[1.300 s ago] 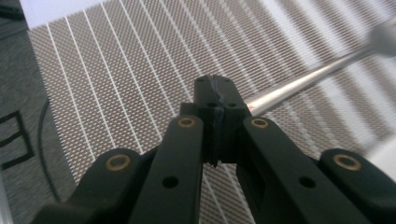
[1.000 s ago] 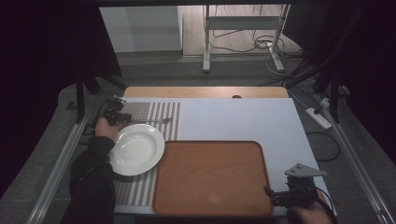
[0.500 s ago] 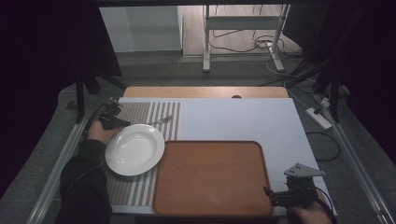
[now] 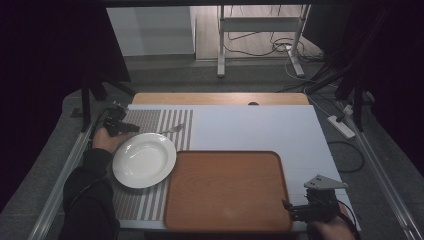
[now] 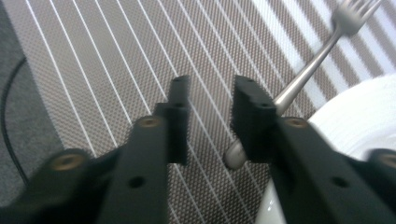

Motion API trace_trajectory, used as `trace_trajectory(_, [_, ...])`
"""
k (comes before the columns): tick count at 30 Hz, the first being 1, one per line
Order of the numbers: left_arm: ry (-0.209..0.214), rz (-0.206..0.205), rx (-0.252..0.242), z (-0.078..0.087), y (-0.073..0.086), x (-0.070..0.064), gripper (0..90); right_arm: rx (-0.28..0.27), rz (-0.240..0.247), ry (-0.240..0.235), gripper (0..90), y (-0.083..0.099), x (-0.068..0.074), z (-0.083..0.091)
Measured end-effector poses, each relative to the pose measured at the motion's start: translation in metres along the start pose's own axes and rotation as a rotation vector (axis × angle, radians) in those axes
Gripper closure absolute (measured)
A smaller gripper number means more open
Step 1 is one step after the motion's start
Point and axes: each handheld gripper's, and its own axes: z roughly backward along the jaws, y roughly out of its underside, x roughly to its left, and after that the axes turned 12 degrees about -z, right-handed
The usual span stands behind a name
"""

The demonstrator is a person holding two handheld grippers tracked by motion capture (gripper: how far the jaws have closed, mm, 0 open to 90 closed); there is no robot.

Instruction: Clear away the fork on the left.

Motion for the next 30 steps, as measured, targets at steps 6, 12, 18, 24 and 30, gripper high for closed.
trace_trajectory(6, [0.004,-0.060,-0.010,-0.002,-0.018,-0.011,25.6,0.003,0.003,0.001,0.3,0.000,0.000,0.000])
trace_trajectory(12, [0.006,-0.134,0.010,-0.015,-0.039,-0.028,5.0,0.003,0.004,0.000,0.3,0.000,0.000,0.000])
trace_trajectory(18, [0.000,-0.203,0.071,-0.036,-0.059,-0.044,0.0,-0.001,0.003,-0.003,0.3,0.000,0.000,0.000])
trace_trajectory(24, [0.011,-0.263,0.130,-0.054,-0.068,-0.055,5.7,-0.003,0.001,-0.005,0.4,0.000,-0.001,0.001])
trace_trajectory(30, [0.035,-0.281,0.145,-0.059,-0.066,-0.054,28.4,-0.004,0.000,-0.007,0.3,0.000,-0.001,0.001])
